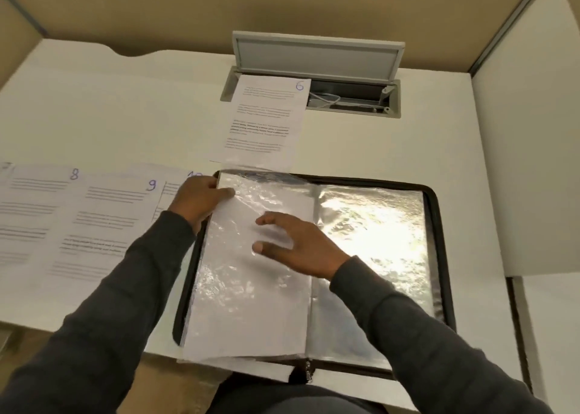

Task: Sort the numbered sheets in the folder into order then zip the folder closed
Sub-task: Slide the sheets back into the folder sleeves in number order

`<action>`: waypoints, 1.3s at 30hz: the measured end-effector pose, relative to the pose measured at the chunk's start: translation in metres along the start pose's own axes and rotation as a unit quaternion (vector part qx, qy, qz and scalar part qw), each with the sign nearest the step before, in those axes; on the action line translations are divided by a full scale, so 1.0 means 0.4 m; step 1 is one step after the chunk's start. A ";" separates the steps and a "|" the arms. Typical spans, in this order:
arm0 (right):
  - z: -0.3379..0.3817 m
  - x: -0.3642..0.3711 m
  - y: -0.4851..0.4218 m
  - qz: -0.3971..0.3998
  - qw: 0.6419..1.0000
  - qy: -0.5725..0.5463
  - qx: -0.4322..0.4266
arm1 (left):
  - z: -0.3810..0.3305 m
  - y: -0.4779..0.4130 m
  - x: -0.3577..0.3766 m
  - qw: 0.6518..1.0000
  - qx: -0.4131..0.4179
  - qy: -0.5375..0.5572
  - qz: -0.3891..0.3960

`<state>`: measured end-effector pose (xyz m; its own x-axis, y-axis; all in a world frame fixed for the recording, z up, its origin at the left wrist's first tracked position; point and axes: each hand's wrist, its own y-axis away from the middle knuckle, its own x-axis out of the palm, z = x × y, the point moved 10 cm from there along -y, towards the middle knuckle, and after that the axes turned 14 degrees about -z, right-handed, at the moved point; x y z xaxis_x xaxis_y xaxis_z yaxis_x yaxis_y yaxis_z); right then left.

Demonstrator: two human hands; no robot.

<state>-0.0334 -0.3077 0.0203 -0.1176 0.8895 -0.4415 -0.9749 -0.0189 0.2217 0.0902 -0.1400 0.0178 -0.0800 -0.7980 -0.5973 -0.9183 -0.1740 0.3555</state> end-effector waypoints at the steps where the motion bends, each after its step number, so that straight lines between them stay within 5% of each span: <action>1: 0.001 0.019 -0.008 -0.010 0.995 0.085 -0.043 | 0.032 -0.028 -0.007 1.000 0.002 -0.027 -0.011; 4: -0.039 0.105 -0.031 0.009 0.952 0.294 -0.091 | 0.103 -0.092 -0.001 0.997 0.011 -0.080 -0.016; 8: -0.111 0.184 -0.054 0.028 0.909 0.410 -0.066 | 0.148 -0.142 0.023 0.994 0.022 -0.107 -0.007; 12: -0.145 0.216 -0.067 0.028 0.896 0.441 -0.041 | 0.150 -0.172 0.040 0.989 0.039 -0.142 0.011; 18: -0.148 0.233 -0.081 0.023 0.891 0.452 -0.018 | 0.015 -0.277 0.024 0.966 0.150 -0.189 -0.090; 30: -0.141 0.237 -0.085 0.020 0.897 0.441 0.023 | -0.091 -0.445 0.151 0.956 0.023 -0.286 -0.062; 35: -0.127 0.228 -0.086 0.005 0.911 0.412 0.010 | -0.083 -0.465 0.165 0.989 0.001 -0.144 -0.032; 39: -0.110 0.175 -0.080 -0.061 0.959 0.275 0.010 | -0.097 -0.435 0.153 0.999 0.015 0.024 -0.017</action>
<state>-0.0190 -0.2649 -0.0560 -0.0900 0.5082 -0.8565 -0.9845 0.0846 0.1536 0.2601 -0.1808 -0.0526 -0.0312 -0.8187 -0.5733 -0.9312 -0.1847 0.3144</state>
